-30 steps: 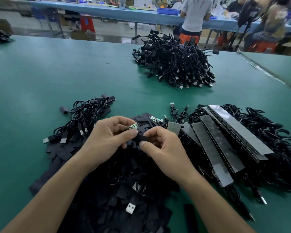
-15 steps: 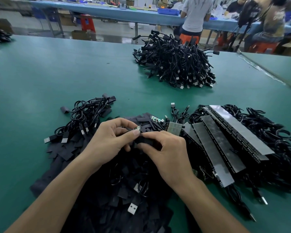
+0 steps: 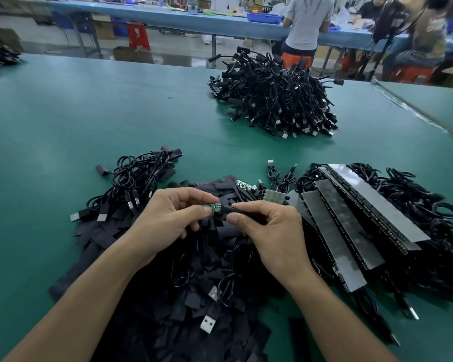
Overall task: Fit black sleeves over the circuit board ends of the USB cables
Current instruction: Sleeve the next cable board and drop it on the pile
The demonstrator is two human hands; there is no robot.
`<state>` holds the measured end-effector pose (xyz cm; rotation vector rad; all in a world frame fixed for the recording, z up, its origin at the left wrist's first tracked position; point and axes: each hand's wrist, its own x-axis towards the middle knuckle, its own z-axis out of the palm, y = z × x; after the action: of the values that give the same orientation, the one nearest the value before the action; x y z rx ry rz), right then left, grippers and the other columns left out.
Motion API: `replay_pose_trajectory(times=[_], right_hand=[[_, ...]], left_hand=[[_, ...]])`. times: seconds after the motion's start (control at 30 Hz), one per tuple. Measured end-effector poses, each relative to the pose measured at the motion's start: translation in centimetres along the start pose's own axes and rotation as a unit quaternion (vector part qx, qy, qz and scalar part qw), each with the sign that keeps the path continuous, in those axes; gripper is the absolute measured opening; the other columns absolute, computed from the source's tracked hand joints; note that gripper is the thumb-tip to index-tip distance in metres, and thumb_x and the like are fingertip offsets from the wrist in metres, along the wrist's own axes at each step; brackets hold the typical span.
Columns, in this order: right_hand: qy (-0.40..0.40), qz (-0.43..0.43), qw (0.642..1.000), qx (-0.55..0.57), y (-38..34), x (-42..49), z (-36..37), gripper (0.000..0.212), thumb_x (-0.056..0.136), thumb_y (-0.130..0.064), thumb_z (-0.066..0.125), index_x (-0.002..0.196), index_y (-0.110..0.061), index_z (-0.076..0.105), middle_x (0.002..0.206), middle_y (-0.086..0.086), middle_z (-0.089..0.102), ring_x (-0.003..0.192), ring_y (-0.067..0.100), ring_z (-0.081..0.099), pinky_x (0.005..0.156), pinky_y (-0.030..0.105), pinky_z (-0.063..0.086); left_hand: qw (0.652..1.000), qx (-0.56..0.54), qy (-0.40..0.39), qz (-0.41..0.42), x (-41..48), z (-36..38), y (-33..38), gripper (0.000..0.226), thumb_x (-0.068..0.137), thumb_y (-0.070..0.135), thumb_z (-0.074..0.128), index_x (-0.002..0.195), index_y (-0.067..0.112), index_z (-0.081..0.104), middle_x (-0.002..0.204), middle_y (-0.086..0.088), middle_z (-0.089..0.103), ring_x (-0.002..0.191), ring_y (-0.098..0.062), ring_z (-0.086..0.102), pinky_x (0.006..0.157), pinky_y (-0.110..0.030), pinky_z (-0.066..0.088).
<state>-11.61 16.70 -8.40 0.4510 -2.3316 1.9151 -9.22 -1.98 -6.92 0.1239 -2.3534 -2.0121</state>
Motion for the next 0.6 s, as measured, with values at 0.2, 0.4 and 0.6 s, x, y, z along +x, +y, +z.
replay_pose_trajectory(times=[0.2, 0.4, 0.6], right_hand=[[-0.014, 0.009, 1.0, 0.003, 0.08, -0.1, -0.11, 0.02, 0.072, -0.018, 0.087, 0.082, -0.033, 0.077, 0.076, -0.011, 0.076, 0.073, 0.008, 0.072, 0.072, 0.03, 0.059], [-0.027, 0.001, 0.999, -0.03, 0.02, -0.06, -0.22, 0.024, 0.071, -0.021, 0.088, 0.083, -0.037, 0.076, 0.079, -0.016, 0.075, 0.075, 0.002, 0.071, 0.075, 0.023, 0.056], [-0.024, -0.017, 0.996, -0.08, -0.07, -0.19, -0.18, 0.027, 0.071, -0.017, 0.088, 0.093, -0.028, 0.078, 0.081, -0.016, 0.075, 0.076, -0.002, 0.069, 0.075, 0.017, 0.055]], left_hand=[[1.0, 0.022, -0.016, 0.002, -0.15, 0.08, 0.08, 0.023, 0.088, 0.004, 0.069, 0.087, 0.025, 0.08, 0.056, 0.006, 0.061, 0.05, -0.001, 0.05, 0.042, -0.013, 0.036], [1.0, 0.025, -0.013, -0.008, -0.23, 0.05, 0.28, 0.02, 0.088, 0.004, 0.069, 0.086, 0.02, 0.08, 0.055, 0.004, 0.057, 0.049, -0.003, 0.049, 0.042, -0.013, 0.035], [0.999, 0.036, -0.018, -0.015, -0.22, 0.1, 0.38, 0.019, 0.09, 0.004, 0.067, 0.087, 0.019, 0.078, 0.055, 0.005, 0.058, 0.049, -0.002, 0.048, 0.042, -0.013, 0.034]])
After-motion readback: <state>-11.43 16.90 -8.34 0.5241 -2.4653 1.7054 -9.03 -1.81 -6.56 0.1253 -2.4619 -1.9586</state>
